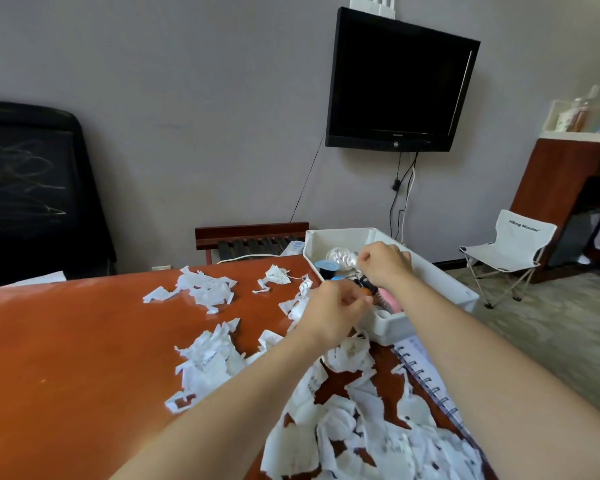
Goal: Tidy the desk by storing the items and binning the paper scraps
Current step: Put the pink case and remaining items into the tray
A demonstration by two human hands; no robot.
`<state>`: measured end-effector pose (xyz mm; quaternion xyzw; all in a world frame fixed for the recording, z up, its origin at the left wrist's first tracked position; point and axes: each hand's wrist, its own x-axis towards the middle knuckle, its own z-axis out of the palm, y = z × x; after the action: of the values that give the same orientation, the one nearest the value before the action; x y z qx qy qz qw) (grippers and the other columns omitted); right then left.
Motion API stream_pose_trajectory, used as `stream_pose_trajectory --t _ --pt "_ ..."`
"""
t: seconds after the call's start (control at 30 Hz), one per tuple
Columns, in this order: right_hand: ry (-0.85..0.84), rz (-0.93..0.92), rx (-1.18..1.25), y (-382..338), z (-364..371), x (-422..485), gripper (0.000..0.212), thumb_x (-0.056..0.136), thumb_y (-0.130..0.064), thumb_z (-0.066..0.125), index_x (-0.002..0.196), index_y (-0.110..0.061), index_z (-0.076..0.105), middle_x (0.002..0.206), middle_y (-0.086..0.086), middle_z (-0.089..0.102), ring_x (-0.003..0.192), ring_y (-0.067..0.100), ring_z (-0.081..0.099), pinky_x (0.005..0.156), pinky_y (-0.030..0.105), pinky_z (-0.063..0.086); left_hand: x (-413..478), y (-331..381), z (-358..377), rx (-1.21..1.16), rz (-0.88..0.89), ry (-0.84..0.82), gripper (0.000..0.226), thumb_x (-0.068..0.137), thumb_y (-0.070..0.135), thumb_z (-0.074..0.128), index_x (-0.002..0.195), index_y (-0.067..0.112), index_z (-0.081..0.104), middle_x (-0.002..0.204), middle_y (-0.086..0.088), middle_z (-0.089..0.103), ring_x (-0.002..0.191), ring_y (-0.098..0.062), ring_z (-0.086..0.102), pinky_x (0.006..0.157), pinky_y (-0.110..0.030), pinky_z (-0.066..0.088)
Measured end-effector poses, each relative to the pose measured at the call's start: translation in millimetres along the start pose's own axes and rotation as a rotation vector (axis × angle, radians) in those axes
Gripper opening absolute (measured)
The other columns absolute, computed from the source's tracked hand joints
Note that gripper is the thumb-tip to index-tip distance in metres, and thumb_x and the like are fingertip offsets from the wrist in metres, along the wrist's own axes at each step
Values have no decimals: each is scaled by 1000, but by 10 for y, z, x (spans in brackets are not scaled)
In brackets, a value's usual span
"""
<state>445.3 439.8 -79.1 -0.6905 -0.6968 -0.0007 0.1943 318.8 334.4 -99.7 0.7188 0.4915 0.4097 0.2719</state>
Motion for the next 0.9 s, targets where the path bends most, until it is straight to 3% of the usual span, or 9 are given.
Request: stream_pose_trajectory --t 0.07,0.13,0.23,0.33,0.47,0.6,0.73,0.9 --pt "-44 -40 64 -83 -87 -93 21 91 -22 45 93 -19 66 101 5 68 103 30 56 88 36 35 -38 48 -126 60 -4 6 23 93 23 54 90 5 68 89 -14 68 82 -26 61 78 -35 51" --pt "-73 -73 138 -205 -190 -229 19 90 -21 48 92 -18 66 100 5 69 100 29 59 89 35 41 -98 103 -296 130 -8 -10 20 93 22 51 86 10 65 87 -12 66 80 -23 59 82 -40 54" --pt "-117 -153 219 -417 -341 -450 17 91 -19 51 90 -15 67 94 4 68 94 27 62 86 37 51 -234 210 -571 228 -28 -62 19 94 23 50 98 14 67 96 -9 66 85 -20 60 85 -36 54" --pt "-183 -241 187 -687 -519 -760 18 93 -21 51 97 -14 67 91 0 62 94 24 61 87 39 51 -539 318 -902 329 -50 -119 25 95 25 51 107 10 67 108 -6 67 92 -19 63 81 -28 53" --pt "-257 -373 164 -1041 -672 -1244 19 91 -16 51 93 -11 70 89 -6 63 81 15 61 76 32 51 -1128 406 -1372 463 -90 -181 27 96 27 50 110 11 66 108 -4 67 93 -19 64 77 -25 53" --pt "-320 -491 129 -1403 -760 -1805 14 90 -21 54 90 -23 68 93 -3 67 86 15 64 83 36 54 -1778 437 -1850 579 -167 -208 27 95 30 51 113 15 65 112 -2 66 97 -17 64 80 -24 55" --pt "-370 -570 110 -1696 -741 -2367 17 91 -22 54 100 -22 67 94 -5 64 87 12 62 82 33 54 -2409 501 -2219 621 -243 -228 26 94 33 51 111 17 63 112 1 66 100 -15 63 88 -31 55" --pt "-382 -662 118 -1993 -686 -3011 16 92 -27 56 104 -25 66 103 -7 65 92 10 60 83 33 54 -3140 524 -2470 638 -301 -188 24 94 31 52 110 17 62 113 2 65 101 -14 62 88 -30 55"
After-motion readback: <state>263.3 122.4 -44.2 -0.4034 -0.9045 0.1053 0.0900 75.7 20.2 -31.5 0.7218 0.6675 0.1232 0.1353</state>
